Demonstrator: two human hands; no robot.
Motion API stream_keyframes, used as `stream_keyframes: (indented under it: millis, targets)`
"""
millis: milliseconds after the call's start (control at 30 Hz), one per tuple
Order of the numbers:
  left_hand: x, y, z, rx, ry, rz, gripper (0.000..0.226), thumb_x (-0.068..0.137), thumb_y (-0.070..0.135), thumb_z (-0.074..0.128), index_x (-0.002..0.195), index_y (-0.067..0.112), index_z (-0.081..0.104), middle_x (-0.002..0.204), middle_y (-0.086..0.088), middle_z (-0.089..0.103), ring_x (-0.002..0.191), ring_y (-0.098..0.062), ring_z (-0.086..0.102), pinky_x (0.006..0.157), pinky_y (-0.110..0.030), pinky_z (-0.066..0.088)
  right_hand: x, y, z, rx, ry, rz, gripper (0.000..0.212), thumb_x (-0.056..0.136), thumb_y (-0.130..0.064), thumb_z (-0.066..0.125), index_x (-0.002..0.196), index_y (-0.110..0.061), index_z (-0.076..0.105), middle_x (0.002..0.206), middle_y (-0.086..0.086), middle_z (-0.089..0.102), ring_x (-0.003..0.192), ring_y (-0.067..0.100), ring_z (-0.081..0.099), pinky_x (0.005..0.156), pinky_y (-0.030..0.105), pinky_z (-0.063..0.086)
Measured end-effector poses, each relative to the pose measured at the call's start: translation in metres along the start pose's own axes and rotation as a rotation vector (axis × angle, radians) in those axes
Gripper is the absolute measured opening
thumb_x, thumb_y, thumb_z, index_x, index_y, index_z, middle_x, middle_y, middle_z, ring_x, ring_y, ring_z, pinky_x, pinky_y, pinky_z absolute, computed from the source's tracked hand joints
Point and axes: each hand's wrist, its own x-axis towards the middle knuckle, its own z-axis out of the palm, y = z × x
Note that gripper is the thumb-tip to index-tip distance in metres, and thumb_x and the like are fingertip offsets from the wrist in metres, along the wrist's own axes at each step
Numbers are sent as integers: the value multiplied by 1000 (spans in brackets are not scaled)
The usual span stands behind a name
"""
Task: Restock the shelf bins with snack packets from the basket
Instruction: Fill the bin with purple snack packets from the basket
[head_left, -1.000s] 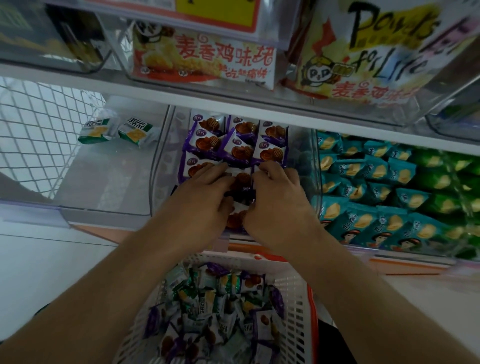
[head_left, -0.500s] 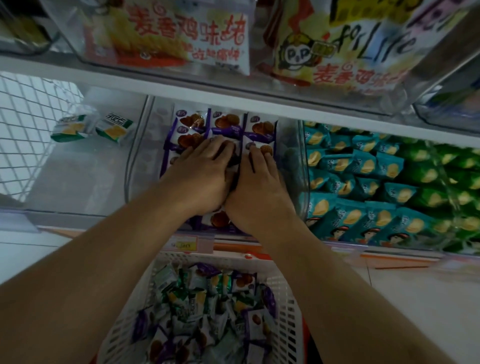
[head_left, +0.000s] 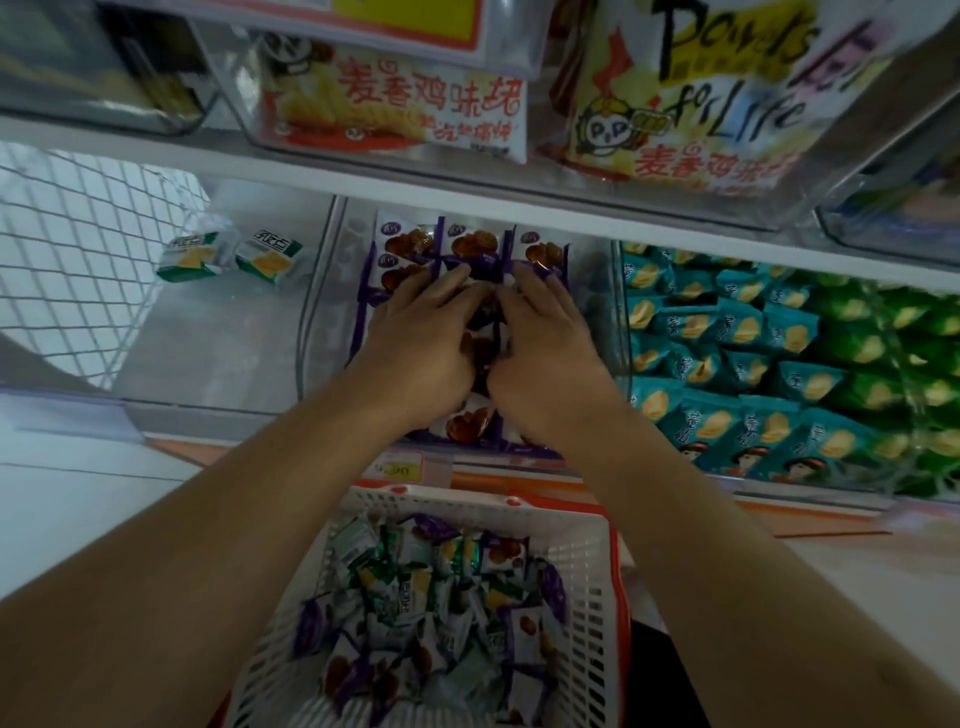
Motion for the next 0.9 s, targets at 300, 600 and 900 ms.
stream_keyframes:
  millis: [300,600,900]
  targets:
    - [-132,18,-20,-543,236,-151,13,97,27,62,92,35,70,82,10,72,76,-12,70,74,-44,61,-86,-31,-39,214,-93,-32,40,89,5,50,75,-24,74,75,-2,70,63,14,63,52,31,52]
    - [-212,-49,108,-124,-374,-480,15,96,25,62,109,23,71,114,0,67,103,-20,63,85,-24,48,-158,66,105,-190,-633,167,27,96,-17,58,121,-16,67,117,8,67,109,28,65,89,36,53]
    - [-249,-103,232,224,-797,-500,107,78,72,70,163,39,14,168,-18,-17,155,-40,-20,123,-62,1,-207,173,219,-471,-869,247,107,90,-17,73,164,-34,-2,170,12,-15,156,48,7,117,57,35]
